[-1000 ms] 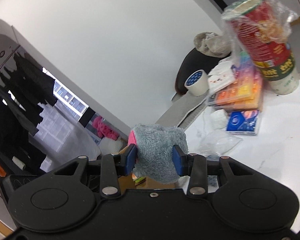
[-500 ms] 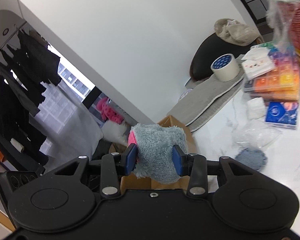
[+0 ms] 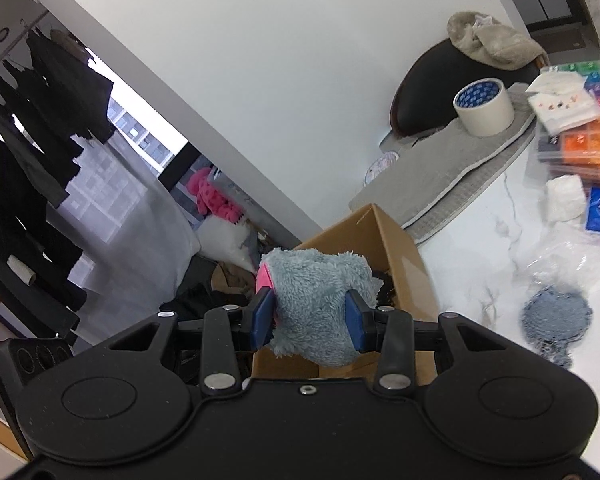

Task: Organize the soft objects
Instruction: 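Lift the grey plush mouse with both tools and carry it over the box, then lower the mouse into the box and open both tools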

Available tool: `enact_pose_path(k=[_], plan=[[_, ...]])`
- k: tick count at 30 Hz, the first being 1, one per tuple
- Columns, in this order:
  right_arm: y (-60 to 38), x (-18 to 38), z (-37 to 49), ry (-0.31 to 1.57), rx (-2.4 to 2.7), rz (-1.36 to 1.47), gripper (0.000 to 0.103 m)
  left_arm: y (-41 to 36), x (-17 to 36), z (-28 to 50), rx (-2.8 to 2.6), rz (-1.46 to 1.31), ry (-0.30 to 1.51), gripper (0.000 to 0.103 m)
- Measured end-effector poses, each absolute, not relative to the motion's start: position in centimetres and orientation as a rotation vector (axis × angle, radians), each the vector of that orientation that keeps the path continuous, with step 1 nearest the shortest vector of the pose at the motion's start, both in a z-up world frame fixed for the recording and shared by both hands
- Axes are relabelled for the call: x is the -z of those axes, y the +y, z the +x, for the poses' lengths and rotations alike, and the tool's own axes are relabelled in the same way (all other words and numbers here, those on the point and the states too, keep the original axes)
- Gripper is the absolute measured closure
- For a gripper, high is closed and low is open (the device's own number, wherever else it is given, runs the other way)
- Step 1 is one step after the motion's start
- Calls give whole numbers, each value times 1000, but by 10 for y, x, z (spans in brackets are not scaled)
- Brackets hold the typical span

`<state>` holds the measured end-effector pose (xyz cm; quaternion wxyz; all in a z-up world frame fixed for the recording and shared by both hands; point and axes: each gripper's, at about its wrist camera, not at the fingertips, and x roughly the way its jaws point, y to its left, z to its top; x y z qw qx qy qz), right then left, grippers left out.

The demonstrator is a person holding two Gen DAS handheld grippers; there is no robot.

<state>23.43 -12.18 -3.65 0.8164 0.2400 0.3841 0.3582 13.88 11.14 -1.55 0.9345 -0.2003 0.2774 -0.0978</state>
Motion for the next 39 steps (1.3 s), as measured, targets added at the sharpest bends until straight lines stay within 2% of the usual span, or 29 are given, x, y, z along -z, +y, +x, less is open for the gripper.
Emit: enact_pose_path(k=[12, 18, 24, 27, 29, 34, 36, 39], plan=[[-84, 43, 236, 891, -775, 459, 63, 141, 26, 138, 160, -416, 626, 69], [-61, 41, 232, 940, -823, 347, 62, 132, 37, 146, 165, -360, 721, 71], [-58, 41, 230, 962, -797, 293, 61, 132, 39, 145, 127, -339, 739, 70], [-64, 34, 228, 948, -785, 286, 51, 134, 34, 143, 109, -340, 734, 66], [-70, 28, 227, 926, -781, 281, 39, 133, 30, 141, 90, -328, 728, 62], [-87, 17, 225, 891, -776, 250, 32, 120, 20, 134, 20, -288, 692, 35], [-94, 15, 224, 889, -771, 236, 32, 112, 18, 130, 8, -275, 676, 27], [-103, 17, 223, 892, -759, 213, 30, 99, 18, 128, 14, -267, 680, 24]])
